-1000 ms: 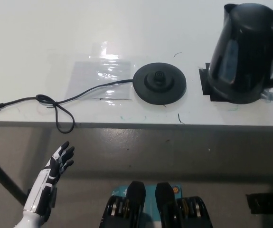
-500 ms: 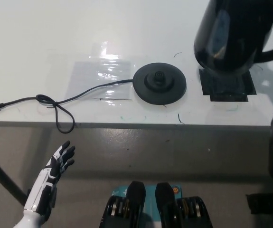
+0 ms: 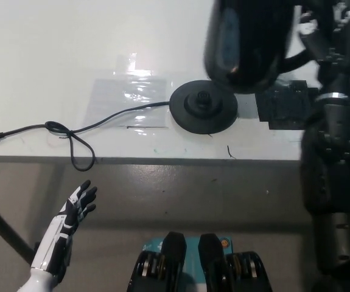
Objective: A kettle and its base are kept separately on the desk infront of the robot and the robot uses its right hand to lift the kettle by its handle and places it on its base to align it correctly.
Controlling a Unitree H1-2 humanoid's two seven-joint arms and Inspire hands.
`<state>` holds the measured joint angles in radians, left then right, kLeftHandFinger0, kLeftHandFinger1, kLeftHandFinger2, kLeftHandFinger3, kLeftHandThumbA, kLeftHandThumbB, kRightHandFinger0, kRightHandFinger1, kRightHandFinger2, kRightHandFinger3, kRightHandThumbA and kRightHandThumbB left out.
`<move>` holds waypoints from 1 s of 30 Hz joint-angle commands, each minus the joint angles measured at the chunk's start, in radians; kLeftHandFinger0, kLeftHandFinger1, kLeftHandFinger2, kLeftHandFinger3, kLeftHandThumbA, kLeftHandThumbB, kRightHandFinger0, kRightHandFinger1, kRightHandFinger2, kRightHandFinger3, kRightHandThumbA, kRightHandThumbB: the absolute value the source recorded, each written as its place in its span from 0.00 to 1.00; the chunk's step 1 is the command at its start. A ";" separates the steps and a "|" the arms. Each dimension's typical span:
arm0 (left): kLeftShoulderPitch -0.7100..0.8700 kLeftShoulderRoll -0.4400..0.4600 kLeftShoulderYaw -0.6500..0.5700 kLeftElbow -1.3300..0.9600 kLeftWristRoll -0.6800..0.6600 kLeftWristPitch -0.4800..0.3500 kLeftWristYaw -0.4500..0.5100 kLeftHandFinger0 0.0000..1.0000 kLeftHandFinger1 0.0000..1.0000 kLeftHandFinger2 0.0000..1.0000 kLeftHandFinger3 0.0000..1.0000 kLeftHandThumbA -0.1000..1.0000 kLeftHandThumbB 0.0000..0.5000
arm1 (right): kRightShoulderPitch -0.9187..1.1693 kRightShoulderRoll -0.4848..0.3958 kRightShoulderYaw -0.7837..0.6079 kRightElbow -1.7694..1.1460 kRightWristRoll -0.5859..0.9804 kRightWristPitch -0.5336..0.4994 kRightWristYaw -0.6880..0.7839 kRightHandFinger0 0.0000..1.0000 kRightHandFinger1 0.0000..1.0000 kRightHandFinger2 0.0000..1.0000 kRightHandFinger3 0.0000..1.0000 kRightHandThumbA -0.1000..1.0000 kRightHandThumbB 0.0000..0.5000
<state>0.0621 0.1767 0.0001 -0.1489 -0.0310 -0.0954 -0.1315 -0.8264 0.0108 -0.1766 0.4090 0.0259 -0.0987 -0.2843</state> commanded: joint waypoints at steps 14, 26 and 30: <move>-0.006 0.023 -0.003 -0.018 0.008 -0.016 -0.016 1.00 1.00 1.00 1.00 1.00 0.27 | -0.185 0.102 0.094 0.168 -0.148 -0.109 -0.138 0.00 0.24 0.66 0.70 0.00 0.32; -0.010 0.025 -0.002 -0.027 0.005 -0.004 -0.017 1.00 1.00 1.00 1.00 1.00 0.28 | -0.156 0.080 0.095 0.197 -0.150 -0.139 -0.143 0.00 0.06 0.55 0.72 0.00 0.29; -0.008 0.023 -0.001 -0.019 0.004 -0.020 -0.015 1.00 1.00 1.00 1.00 1.00 0.30 | -0.139 0.078 0.084 0.186 -0.133 -0.138 -0.142 0.00 0.14 0.58 0.68 0.00 0.26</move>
<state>0.0614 0.1813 -0.0002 -0.1489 -0.0294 -0.0954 -0.1328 -0.9010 0.0920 -0.0928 0.6427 -0.1056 -0.1189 -0.4100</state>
